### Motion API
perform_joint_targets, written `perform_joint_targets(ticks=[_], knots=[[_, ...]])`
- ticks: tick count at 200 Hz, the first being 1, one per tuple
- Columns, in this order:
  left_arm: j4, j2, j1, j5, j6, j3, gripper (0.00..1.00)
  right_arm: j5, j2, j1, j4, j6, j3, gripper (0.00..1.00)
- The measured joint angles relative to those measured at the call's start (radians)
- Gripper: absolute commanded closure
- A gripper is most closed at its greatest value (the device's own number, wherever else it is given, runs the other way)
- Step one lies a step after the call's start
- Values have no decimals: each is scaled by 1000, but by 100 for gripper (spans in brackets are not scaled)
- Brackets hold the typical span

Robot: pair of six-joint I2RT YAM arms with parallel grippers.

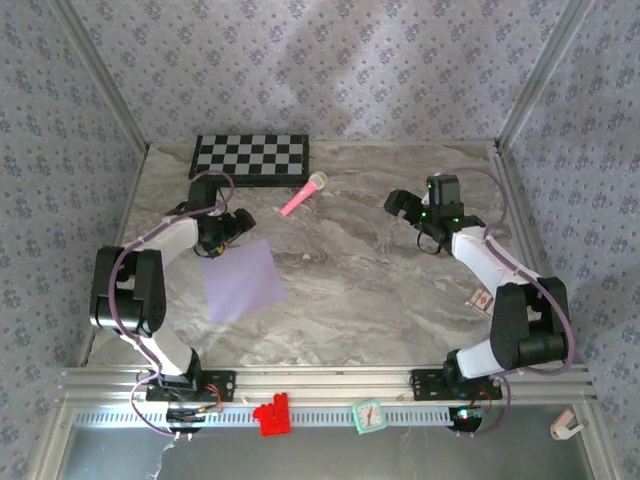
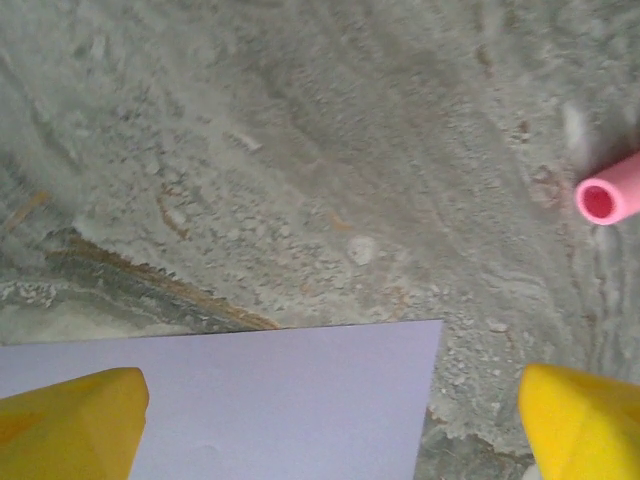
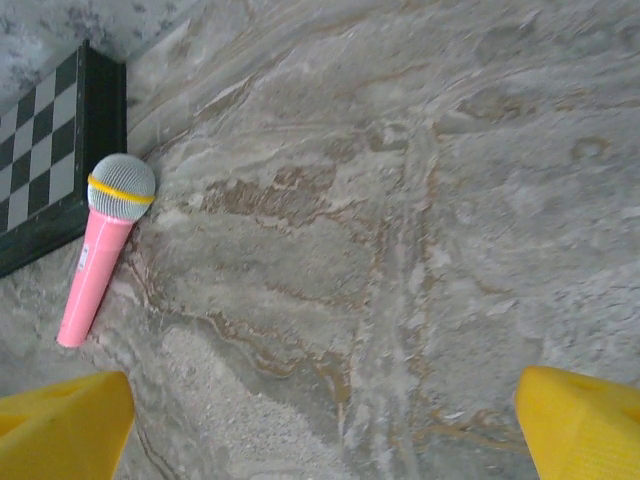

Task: Fold a paper plane with a square sheet of paper (pick it up from the middle)
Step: Move the square sheet of paper to the center of the table.

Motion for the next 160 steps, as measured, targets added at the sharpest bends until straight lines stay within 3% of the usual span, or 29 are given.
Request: perform_joint_targets(ticks=[66,160], knots=[[-55,-25,-64,-19,-60,-60,6,-3,101,74,-7,27,51,0],[-49,-37,-235,-37,-156,-107,6,-2,128,98,-16,34,79,0]])
